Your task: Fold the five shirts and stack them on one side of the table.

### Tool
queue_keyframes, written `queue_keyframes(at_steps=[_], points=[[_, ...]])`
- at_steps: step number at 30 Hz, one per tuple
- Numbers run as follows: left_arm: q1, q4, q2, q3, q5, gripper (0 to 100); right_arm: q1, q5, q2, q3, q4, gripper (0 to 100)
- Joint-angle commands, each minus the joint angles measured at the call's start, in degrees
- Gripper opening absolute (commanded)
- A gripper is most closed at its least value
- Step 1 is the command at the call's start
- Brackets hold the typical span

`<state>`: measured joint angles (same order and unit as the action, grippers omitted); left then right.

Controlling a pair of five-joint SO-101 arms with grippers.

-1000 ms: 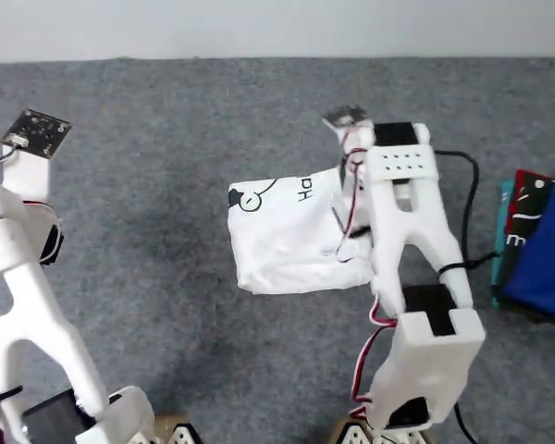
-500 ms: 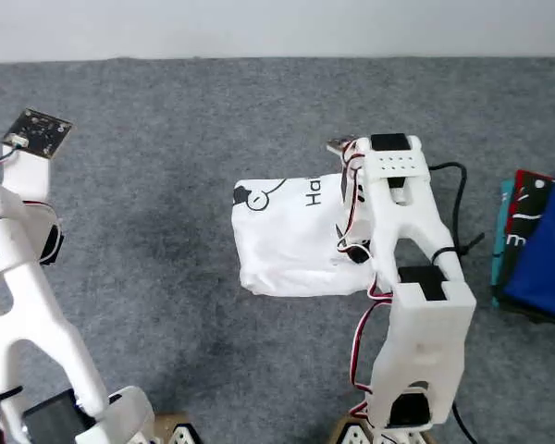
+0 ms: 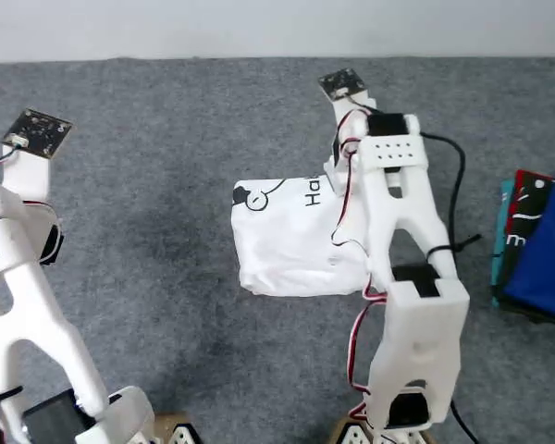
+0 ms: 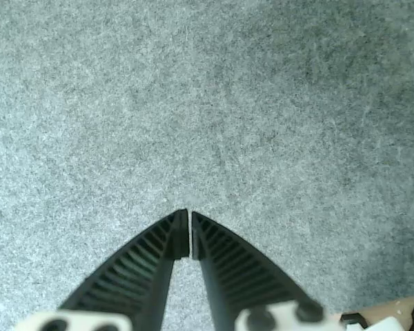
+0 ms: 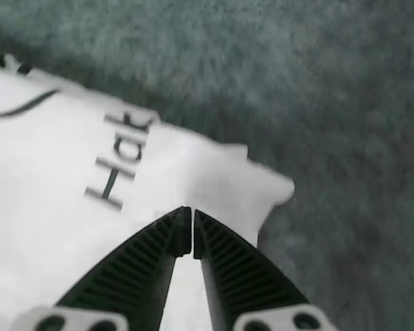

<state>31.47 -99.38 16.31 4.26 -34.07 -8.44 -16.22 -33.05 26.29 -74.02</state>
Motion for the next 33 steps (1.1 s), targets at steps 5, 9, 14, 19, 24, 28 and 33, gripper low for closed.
queue_keyframes(at_steps=[5, 9, 14, 19, 24, 28, 33], points=[[0.4, -1.0, 2.0, -0.2, -0.4, 1, 0.8, -0.4, -7.9, 4.1, 9.2, 0.9], [0.4, -1.0, 2.0, -0.2, -0.4, 1, -0.6, -0.2, -5.8, 11.6, 1.1, 0.9], [0.4, -1.0, 2.3, -0.2, -0.4, 1, -2.9, 0.0, -2.8, 19.5, -11.5, 0.9], [0.5, -1.1, 2.5, -0.2, -0.4, 1, -4.2, 4.0, -2.2, 21.5, -22.5, 4.3], [0.5, -1.1, 2.5, -0.2, -0.3, 1, -5.8, 16.7, -2.4, 20.6, -28.9, 23.9], [0.5, -1.1, 2.5, -0.2, -0.3, 1, -6.5, 27.5, -2.8, 19.3, -28.7, 34.7], [0.5, -1.1, 2.5, -0.2, -0.2, 1, -6.8, 30.9, -5.2, 19.2, -28.7, 40.3]])
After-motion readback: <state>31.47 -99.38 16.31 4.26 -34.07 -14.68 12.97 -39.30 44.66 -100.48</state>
